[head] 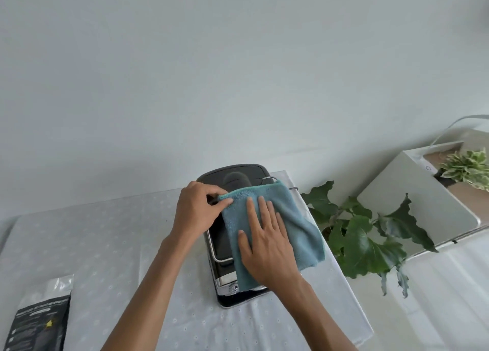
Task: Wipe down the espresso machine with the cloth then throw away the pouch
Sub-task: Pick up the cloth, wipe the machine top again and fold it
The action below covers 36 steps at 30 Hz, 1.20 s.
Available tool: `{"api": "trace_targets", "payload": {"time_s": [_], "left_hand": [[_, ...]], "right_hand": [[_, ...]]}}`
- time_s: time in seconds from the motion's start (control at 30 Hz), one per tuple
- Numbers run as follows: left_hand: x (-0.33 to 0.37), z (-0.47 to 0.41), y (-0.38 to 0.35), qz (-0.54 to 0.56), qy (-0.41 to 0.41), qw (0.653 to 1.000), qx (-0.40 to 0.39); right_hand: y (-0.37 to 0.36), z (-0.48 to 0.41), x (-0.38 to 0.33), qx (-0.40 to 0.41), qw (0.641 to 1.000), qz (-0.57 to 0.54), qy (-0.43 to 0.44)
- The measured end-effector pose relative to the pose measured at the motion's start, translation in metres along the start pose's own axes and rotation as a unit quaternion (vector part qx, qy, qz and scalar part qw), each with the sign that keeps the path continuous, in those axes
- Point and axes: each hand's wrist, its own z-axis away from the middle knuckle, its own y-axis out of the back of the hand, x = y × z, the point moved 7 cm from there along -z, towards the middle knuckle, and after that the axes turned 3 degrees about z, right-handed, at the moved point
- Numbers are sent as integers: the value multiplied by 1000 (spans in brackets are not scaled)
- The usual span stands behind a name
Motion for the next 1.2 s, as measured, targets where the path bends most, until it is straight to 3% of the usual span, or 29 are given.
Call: {"api": "trace_targets", "payload": {"time_s": [0.2,0.4,0.63,0.9,1.07,1.2], "left_hand": [[8,-21,3,32,9,999,-16],[15,-4,-3,-10,-39,992,-122],[3,-35,-1,7,-55,997,-54],[-26,-19,-23,10,-41,988,-150],[-28,-18,-27,9,-39,987,-158],[-28,-17,-27,13,-42,988,-151]], "right_hand": [[0,-28,-2,-10,1000,6,-10],[12,28,-4,-34,999,17,-5],[4,-31,-4,-20,1000,5,-13],[8,12,-5,-29,999,30,-17],[2,-36,-8,-18,1000,11,-19],[10,13,-12,-16,999,28,-27]]}}
